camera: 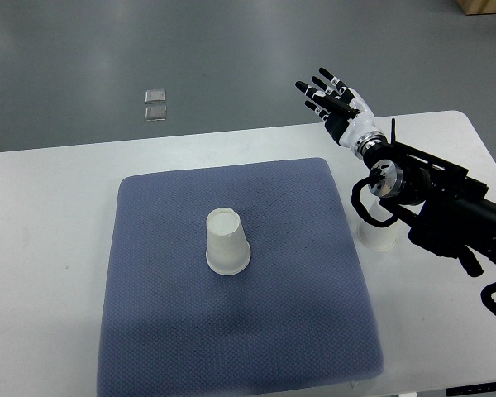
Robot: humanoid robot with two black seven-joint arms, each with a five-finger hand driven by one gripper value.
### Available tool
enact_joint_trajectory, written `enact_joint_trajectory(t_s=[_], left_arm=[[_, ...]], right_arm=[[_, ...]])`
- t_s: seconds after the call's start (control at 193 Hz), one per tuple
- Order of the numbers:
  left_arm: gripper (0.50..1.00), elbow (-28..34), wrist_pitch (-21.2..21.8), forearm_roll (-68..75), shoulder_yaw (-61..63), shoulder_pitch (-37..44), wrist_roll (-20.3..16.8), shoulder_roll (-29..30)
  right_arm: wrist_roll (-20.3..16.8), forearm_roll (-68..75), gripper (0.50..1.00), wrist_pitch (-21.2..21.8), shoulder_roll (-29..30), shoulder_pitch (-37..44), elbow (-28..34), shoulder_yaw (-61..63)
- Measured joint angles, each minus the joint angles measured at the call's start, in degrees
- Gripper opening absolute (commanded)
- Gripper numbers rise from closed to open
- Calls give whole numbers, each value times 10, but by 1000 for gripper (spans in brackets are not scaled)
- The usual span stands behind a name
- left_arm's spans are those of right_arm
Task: Stack paper cups
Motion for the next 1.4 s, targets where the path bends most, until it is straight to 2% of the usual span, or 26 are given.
enact_joint_trajectory(t_s=[0.212,0.42,1.13,1.399], left_arm=[[1000,-1,-1,-1,-2,0,-1,0],[1000,13,1,-1,3,-4,-1,0],[1000,26,1,0,4,0,0,0],[1000,26,1,0,4,0,0,0]], right_arm=[[0,3,924,5,0,0,0,1],[-3,7,924,35,-3,-2,0,30],[0,0,924,41,-8,0,-1,42],[1,-1,924,38,-34,1,2,49]])
